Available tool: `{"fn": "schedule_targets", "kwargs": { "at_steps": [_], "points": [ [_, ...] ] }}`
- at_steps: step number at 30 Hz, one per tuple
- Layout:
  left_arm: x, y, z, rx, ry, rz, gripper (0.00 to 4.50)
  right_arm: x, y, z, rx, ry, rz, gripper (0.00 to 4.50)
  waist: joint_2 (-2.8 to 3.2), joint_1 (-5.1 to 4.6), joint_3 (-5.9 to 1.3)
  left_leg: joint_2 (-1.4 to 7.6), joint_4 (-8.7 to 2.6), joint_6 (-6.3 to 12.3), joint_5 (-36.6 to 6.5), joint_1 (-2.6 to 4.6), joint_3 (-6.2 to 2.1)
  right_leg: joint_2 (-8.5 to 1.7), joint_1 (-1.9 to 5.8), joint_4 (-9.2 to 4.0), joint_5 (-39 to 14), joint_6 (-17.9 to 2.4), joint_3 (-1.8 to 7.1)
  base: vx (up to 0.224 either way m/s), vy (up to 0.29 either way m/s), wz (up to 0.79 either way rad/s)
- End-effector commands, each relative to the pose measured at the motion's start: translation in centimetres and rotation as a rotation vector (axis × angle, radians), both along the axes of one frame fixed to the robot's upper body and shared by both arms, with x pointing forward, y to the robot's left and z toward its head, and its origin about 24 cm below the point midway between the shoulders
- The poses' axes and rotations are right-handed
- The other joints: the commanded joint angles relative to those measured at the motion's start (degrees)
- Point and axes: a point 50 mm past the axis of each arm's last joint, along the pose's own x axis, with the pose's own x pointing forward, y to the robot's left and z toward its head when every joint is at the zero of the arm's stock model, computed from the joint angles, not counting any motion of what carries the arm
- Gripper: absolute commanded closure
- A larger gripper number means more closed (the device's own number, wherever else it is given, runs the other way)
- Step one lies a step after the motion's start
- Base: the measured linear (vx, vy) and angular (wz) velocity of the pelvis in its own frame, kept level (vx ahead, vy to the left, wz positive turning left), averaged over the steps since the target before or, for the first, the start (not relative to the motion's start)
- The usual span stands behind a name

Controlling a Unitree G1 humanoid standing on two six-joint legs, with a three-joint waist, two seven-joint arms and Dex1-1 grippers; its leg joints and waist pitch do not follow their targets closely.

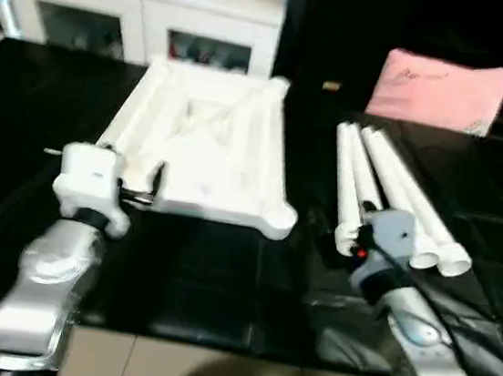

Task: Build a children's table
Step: Move to table

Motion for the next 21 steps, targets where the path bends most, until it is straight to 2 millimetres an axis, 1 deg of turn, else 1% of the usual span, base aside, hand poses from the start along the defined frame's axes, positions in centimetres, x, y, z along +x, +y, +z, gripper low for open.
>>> {"fn": "schedule_targets", "kwargs": {
  "at_steps": [1, 2, 3, 4, 5, 6, 7, 8, 9, 10, 11, 12, 13, 14, 15, 16, 17, 18, 19, 20, 21],
  "points": [
    [0.22, -0.06, 0.37, 0.009, -0.017, -0.008, 0.00, 0.16, 0.00, -0.16, 0.027, 0.029, 0.003, 0.00, 0.59, 0.39, -3.65, 2.53, -5.73, 1.75, -8.9, -1.20, -0.42, -3.11, 2.06, -7.47, -28.4, -5.2, 3.40, 0.120, 0.029, 0.00],
    [0.25, -0.08, 0.37, 0.009, -0.017, -0.010, 0.00, 0.18, -0.03, -0.16, 0.027, 0.029, 0.001, 0.00, 1.12, -0.05, -3.89, 2.90, -6.22, 2.30, -8.7, -0.55, -0.82, -2.23, 1.75, -6.52, -22.3, -6.4, 3.09, 0.120, 0.029, 0.00],
    [0.29, -0.13, 0.37, 0.010, -0.018, -0.013, 0.00, 0.22, -0.06, -0.14, 0.027, 0.028, 0.000, 0.00, 2.04, -0.94, -4.19, 3.66, -7.05, 4.10, -10.5, 1.04, -1.92, -1.12, 0.74, -4.75, -13.4, -8.6, 2.69, 0.149, 0.041, -0.02],
    [0.32, -0.18, 0.37, 0.010, -0.018, -0.017, 0.00, 0.22, -0.04, -0.09, 0.031, 0.026, 0.003, 0.00, 2.16, -1.64, -4.42, 4.12, -7.22, 5.91, -10.1, 2.59, -2.80, -0.39, -0.62, -3.49, -9.0, -9.7, 2.49, 0.188, 0.028, 0.04],
    [0.35, -0.21, 0.38, 0.010, -0.019, -0.020, 0.00, 0.21, -0.03, -0.11, 0.035, 0.029, 0.004, 0.00, 2.44, -2.66, -4.89, 5.29, -6.98, 10.70, -8.4, 5.67, -4.34, -0.28, -3.04, -1.29, -2.6, -11.6, 2.23, 0.188, 0.028, 0.04],
    [0.37, -0.24, 0.38, 0.010, -0.020, -0.022, 0.00, 0.20, -0.05, -0.14, 0.029, 0.031, 0.002, 0.00, 2.01, -3.43, -4.90, 5.30, -6.29, 17.70, -2.4, 6.38, -5.07, -0.51, -4.31, -0.02, 1.5, -10.5, 2.45, 0.184, -0.005, 0.05],
    [0.37, -0.24, 0.38, 0.010, -0.020, -0.022, 0.00, 0.20, -0.05, -0.14, 0.029, 0.031, 0.002, 0.00, 1.56, -3.54, -4.94, 4.99, -5.63, 20.56, 0.6, 6.34, -4.76, -1.06, -4.60, -0.03, 3.5, -10.0, 2.99, 0.147, -0.025, 0.05],
    [0.40, -0.26, 0.38, 0.011, -0.020, -0.024, 0.00, 0.21, -0.07, -0.21, 0.023, 0.036, -0.001, 0.00, 0.34, -2.36, -5.15, 1.81, -3.52, 22.69, 6.0, 2.56, -1.86, -2.70, -1.19, -1.85, 10.7, -10.4, 5.18, 0.147, -0.025, 0.05],
    [0.43, -0.32, 0.37, 0.009, -0.019, -0.030, 0.00, 0.23, -0.09, -0.24, 0.022, 0.039, 0.000, 0.00, -1.47, -0.80, -5.72, -3.01, -0.17, 20.07, 5.2, -4.36, 0.55, -3.36, 5.47, -3.37, 18.8, -10.8, 8.83, 0.139, -0.029, 0.06],
    [0.44, -0.37, 0.37, 0.008, -0.019, -0.034, 0.00, 0.23, -0.10, -0.24, 0.021, 0.039, 0.000, 0.00, -0.86, 1.02, -6.20, -1.69, 1.64, 15.20, 6.0, -7.68, -0.53, -5.87, 8.22, -3.34, 26.1, -11.5, 10.72, 0.133, -0.026, 0.04],
    [0.43, -0.50, 0.35, -0.003, -0.019, -0.046, 0.00, 0.24, -0.14, -0.21, 0.028, 0.042, -0.002, 0.00, -0.27, 1.22, -5.87, -0.99, 0.83, 12.79, 7.1, -7.78, -0.97, -5.07, 7.74, -2.68, 28.8, -11.5, 9.72, 0.133, -0.026, 0.04],
    [0.43, -0.50, 0.35, -0.003, -0.019, -0.046, 0.00, 0.24, -0.14, -0.21, 0.028, 0.042, -0.002, 0.00, 1.26, 0.49, -5.86, 0.43, -1.92, 10.38, 13.9, -4.72, -1.40, -0.84, 4.96, -0.34, 32.3, -8.9, 5.76, 0.094, -0.016, 0.01],
    [0.42, -0.51, 0.34, -0.004, -0.018, -0.048, 0.00, 0.23, -0.14, -0.20, 0.028, 0.042, -0.002, 0.00, 1.72, -0.49, -5.91, 1.37, -1.92, 12.23, 20.5, -1.79, -2.92, 1.70, 2.61, 1.96, 31.8, -7.0, 4.15, 0.143, -0.075, -0.04],
    [0.40, -0.61, 0.28, -0.007, -0.011, -0.056, 0.00, 0.23, -0.17, -0.15, 0.032, 0.042, -0.003, 0.00, 2.87, -3.00, -7.37, 6.54, -0.49, 24.69, 42.4, 8.23, -8.83, 0.57, -7.90, 5.22, 17.4, -2.7, 3.95, 0.143, -0.075, -0.04],
    [0.37, -0.72, 0.12, -0.011, 0.000, -0.065, 0.00, 0.14, -0.11, 0.05, 0.055, 0.042, 0.009, 0.00, 2.69, -3.33, -7.24, 9.43, 0.34, 30.34, 65.7, 9.45, -11.72, -3.58, -11.40, 5.04, 8.0, 2.0, 7.16, 0.143, -0.116, -0.13],
    [0.37, -0.76, 0.07, -0.012, 0.003, -0.068, 0.00, 0.13, -0.10, 0.11, 0.058, 0.042, 0.011, 0.00, 1.90, -3.24, -6.74, 8.28, 0.83, 28.97, 68.7, 7.50, -11.17, -4.91, -11.11, 3.73, 11.2, 3.3, 9.01, -0.002, -0.051, -0.22],
    [0.37, -0.76, 0.07, -0.012, 0.003, -0.068, 0.00, 0.13, -0.10, 0.11, 0.058, 0.042, 0.011, 0.00, 0.51, -2.97, -6.85, 4.53, 1.98, 24.63, 65.6, 4.14, -9.35, -5.60, -9.26, 1.75, 18.6, 3.3, 10.46, -0.002, -0.051, -0.22],
    [0.35, -0.83, -0.04, -0.012, 0.006, -0.072, 0.00, 0.06, -0.10, 0.25, 0.059, 0.040, 0.015, 0.00, -1.36, -0.36, -4.98, -2.76, 0.00, 14.03, 32.9, -2.93, -3.21, -3.29, -3.75, -1.47, 28.0, 3.2, 9.50, -0.055, -0.018, -0.06],
    [0.35, -0.84, -0.04, -0.012, 0.006, -0.072, 0.00, 0.05, -0.10, 0.26, 0.058, 0.040, 0.015, 0.00, -1.35, -0.41, -5.46, -2.21, -0.18, 11.32, 24.4, -2.73, -2.74, -3.28, -2.95, -1.09, 27.1, 2.1, 9.73, -0.051, -0.041, 0.03],
    [0.34, -0.85, -0.06, -0.010, 0.008, -0.075, 0.00, 0.03, -0.11, 0.29, 0.057, 0.039, 0.014, 0.00, -0.70, -0.51, -5.79, -1.49, -1.61, 6.96, 15.3, -2.59, -2.66, -2.71, -1.59, -0.51, 25.8, -0.5, 9.22, -0.051, -0.041, 0.03],
    [0.34, -0.85, -0.07, -0.008, 0.009, -0.077, 0.00, 0.01, -0.12, 0.31, 0.055, 0.038, 0.013, 0.00, 0.16, -0.86, -5.45, -0.89, -2.89, 3.65, 10.8, -2.57, -2.50, -1.95, -1.47, -0.97, 22.1, -3.1, 8.42, -0.081, -0.050, -0.08]
  ]
}}
